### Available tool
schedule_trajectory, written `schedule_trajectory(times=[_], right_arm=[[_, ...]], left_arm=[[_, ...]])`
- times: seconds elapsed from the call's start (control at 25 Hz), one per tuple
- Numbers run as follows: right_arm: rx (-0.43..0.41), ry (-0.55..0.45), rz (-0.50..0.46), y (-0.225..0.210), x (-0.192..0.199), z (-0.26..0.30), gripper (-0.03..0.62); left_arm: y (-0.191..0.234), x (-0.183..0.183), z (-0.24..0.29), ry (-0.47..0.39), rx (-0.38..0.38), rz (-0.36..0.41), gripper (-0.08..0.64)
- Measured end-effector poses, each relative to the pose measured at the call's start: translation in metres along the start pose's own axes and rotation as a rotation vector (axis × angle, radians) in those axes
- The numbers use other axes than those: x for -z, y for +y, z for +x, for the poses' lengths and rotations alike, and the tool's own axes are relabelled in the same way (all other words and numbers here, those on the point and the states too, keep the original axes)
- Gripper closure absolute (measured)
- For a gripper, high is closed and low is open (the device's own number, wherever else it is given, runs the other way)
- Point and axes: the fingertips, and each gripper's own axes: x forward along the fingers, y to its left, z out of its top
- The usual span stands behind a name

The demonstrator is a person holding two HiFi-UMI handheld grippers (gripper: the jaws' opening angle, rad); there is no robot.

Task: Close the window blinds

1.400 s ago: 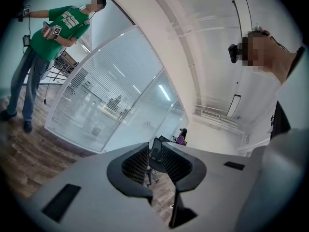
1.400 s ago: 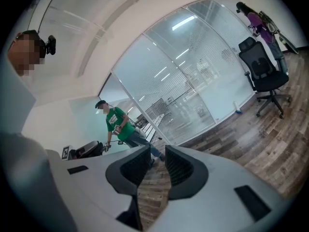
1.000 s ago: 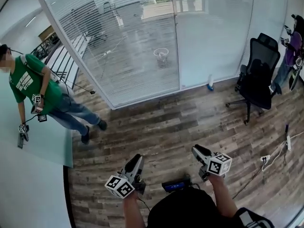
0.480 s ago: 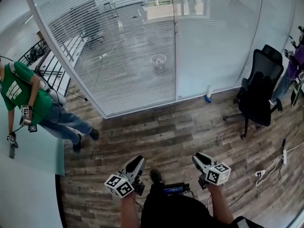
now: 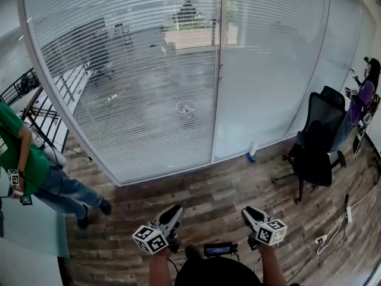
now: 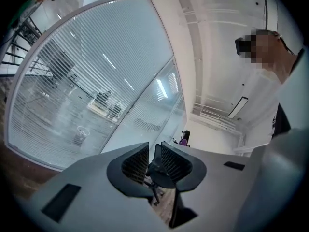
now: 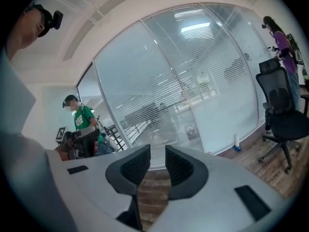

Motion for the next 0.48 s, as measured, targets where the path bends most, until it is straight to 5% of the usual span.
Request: schedule_trajectory(times=[0.24,0.48], right_arm=[[-0.022,0.038,-0.034,0.034,-0.026,0.070,0.512],[-0.013,0.106,-0.032,0.020,-0.008,0.115,0.512]], left_arm=[[0.062,-0.046,0.011,-0.013,-0.010,-0.032,0.471],[0.104,-0.033,0.008,-0.016,-0.037,-0.084,0.471]])
